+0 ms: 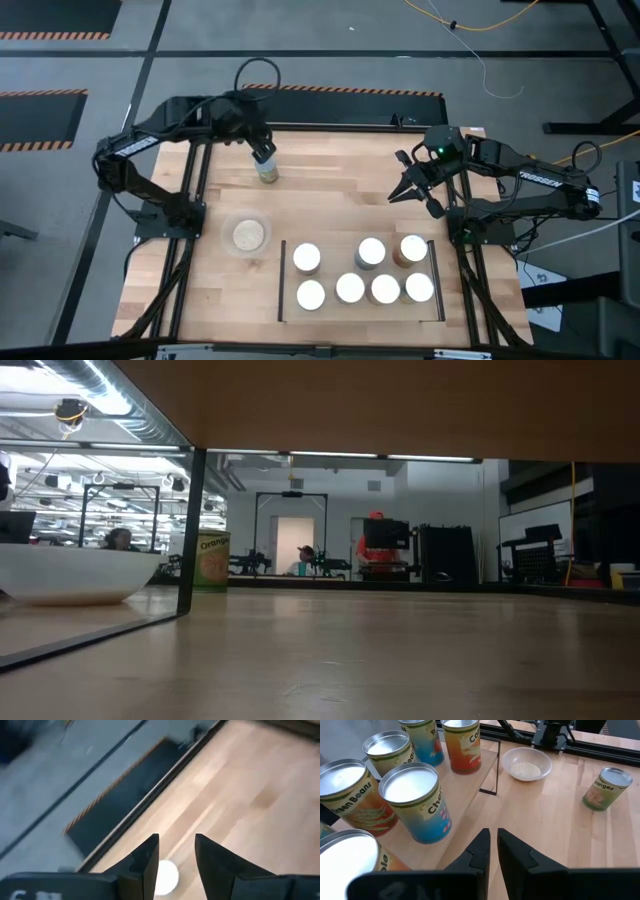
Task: Pick and place cans onto a shelf
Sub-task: Put the canned oranges on the shelf
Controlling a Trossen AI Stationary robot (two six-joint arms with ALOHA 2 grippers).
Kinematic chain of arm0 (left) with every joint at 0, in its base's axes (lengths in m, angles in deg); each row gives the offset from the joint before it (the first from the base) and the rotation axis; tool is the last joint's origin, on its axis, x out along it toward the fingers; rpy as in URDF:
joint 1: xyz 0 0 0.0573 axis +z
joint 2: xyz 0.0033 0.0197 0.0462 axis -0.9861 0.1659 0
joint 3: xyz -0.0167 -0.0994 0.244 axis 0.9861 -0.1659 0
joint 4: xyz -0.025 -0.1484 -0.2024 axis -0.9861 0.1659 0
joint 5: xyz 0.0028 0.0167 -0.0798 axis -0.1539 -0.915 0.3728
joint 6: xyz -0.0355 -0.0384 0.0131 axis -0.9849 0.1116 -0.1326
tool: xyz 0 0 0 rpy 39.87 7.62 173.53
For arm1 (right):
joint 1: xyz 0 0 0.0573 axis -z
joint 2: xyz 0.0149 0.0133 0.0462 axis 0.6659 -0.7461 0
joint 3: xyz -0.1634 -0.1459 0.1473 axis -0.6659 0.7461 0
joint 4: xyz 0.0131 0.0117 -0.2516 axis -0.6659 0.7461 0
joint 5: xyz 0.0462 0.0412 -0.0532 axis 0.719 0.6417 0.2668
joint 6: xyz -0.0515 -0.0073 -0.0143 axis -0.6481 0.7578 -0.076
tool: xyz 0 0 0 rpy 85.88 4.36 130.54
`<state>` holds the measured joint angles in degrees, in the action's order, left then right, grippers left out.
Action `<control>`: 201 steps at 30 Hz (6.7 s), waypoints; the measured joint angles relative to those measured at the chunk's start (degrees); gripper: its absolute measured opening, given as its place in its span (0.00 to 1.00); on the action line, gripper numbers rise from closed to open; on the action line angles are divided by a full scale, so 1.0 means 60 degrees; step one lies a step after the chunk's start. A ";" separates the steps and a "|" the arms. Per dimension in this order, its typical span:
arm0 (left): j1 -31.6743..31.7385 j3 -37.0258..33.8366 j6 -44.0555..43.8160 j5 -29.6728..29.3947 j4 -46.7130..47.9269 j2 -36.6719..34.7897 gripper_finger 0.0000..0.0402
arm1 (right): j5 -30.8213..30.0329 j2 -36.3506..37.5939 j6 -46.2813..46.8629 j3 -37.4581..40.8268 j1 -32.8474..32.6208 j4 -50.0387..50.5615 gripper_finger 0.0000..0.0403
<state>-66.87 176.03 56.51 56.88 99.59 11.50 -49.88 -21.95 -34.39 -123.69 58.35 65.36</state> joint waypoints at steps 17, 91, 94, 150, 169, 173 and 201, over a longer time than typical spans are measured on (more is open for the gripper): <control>0.1680 -0.4357 -0.0284 0.1151 -0.0707 0.0260 0.30 | 0.0000 0.0000 0.0000 0.0000 -0.0001 0.0004 0.10; 0.1598 -0.6608 -0.0287 0.1704 -0.4203 0.1645 0.01 | 0.0004 0.0004 0.0004 0.0000 -0.0003 0.0004 0.10; 0.1470 -0.6612 -0.0147 0.1702 -0.4201 0.1598 0.00 | 0.0004 0.0004 0.0004 0.0000 0.0000 0.0004 0.10; -0.3752 0.0612 -0.1389 0.0975 -0.2862 0.1521 0.00 | 0.0004 0.0004 0.0005 0.0000 -0.0002 0.0004 0.10; -0.5324 0.0590 -0.2597 0.1131 -0.3755 0.2084 0.00 | 0.0004 0.0000 0.0029 0.0000 -0.0004 -0.0014 0.10; -0.5470 0.0603 -0.2618 0.1366 -0.4074 0.2354 0.00 | 0.0004 0.0000 0.0029 0.0000 -0.0004 -0.0105 0.10; -0.5671 0.0598 -0.2866 0.2266 -0.4082 0.3197 0.00 | 0.0087 -0.1774 0.0324 0.0004 -0.1582 -0.3722 0.10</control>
<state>-100.90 179.62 39.32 70.48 75.09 30.69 -49.36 -32.60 -32.44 -123.66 48.86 43.03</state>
